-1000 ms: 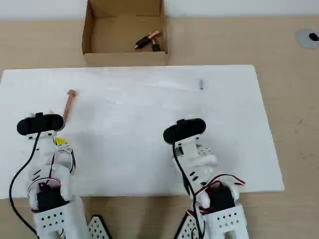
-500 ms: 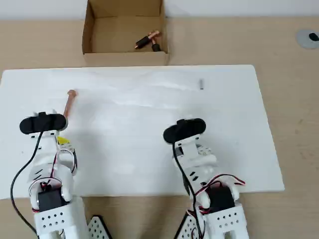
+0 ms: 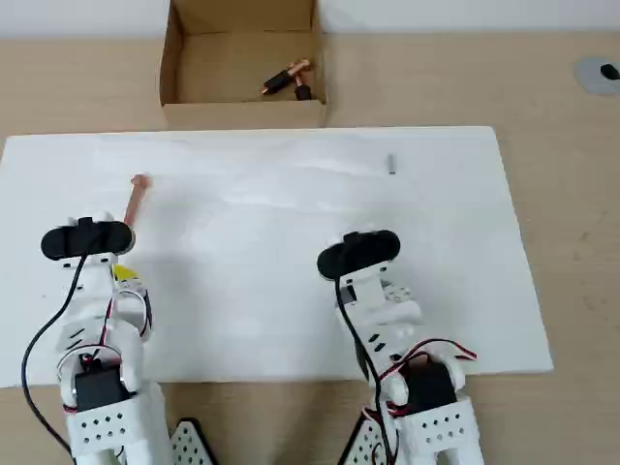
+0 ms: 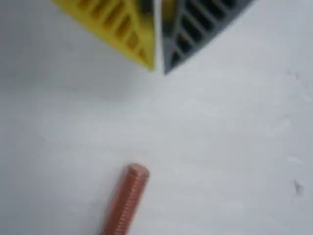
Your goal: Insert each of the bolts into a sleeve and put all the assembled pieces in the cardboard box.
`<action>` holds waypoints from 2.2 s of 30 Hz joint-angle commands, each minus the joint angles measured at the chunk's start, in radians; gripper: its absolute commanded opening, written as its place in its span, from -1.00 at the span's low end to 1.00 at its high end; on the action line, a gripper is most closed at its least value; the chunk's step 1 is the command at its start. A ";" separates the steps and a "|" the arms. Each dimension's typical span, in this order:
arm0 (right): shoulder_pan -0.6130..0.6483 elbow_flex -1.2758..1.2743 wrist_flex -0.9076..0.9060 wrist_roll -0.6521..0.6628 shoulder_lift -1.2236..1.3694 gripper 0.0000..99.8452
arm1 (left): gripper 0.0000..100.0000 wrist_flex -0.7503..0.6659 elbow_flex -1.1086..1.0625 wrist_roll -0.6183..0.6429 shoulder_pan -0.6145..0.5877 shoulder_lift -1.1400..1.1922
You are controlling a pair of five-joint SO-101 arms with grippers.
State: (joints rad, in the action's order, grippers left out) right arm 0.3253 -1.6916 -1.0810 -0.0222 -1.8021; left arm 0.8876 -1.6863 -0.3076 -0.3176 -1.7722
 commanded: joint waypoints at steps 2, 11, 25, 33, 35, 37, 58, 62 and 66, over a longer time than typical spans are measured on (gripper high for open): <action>0.001 0.007 -0.003 -0.005 -0.117 -0.98 | -0.96 -0.032 0.118 0.009 0.023 -0.012; 0.001 0.007 -0.003 -0.005 -0.117 -0.98 | -0.78 0.054 0.419 -0.023 0.140 0.097; 0.001 0.007 -0.003 -0.005 -0.117 -0.98 | -0.78 0.152 1.298 -0.103 0.130 1.457; 0.001 0.007 -0.003 -0.005 -0.117 -0.98 | -0.78 0.282 1.659 -0.186 0.043 1.817; 0.001 0.007 -0.003 -0.005 -0.117 -0.98 | -0.78 0.279 1.694 -0.198 0.029 1.865; 0.001 0.007 -0.003 -0.005 -0.117 -0.98 | -0.78 0.281 1.725 -0.198 0.026 1.905; 0.001 0.007 -0.003 -0.005 -0.117 -0.98 | -0.78 0.126 1.640 -0.164 0.097 2.109; 0.001 0.007 -0.003 -0.005 -0.117 -0.98 | -0.78 0.126 1.637 -0.163 0.103 2.152; 0.001 0.007 -0.003 -0.005 -0.117 -0.98 | -0.78 0.126 1.645 -0.163 0.094 2.196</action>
State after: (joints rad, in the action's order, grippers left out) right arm 0.3253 -1.6916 -1.0810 -0.0222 -1.8021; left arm 1.0257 -0.0384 -0.4764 -0.2332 0.3943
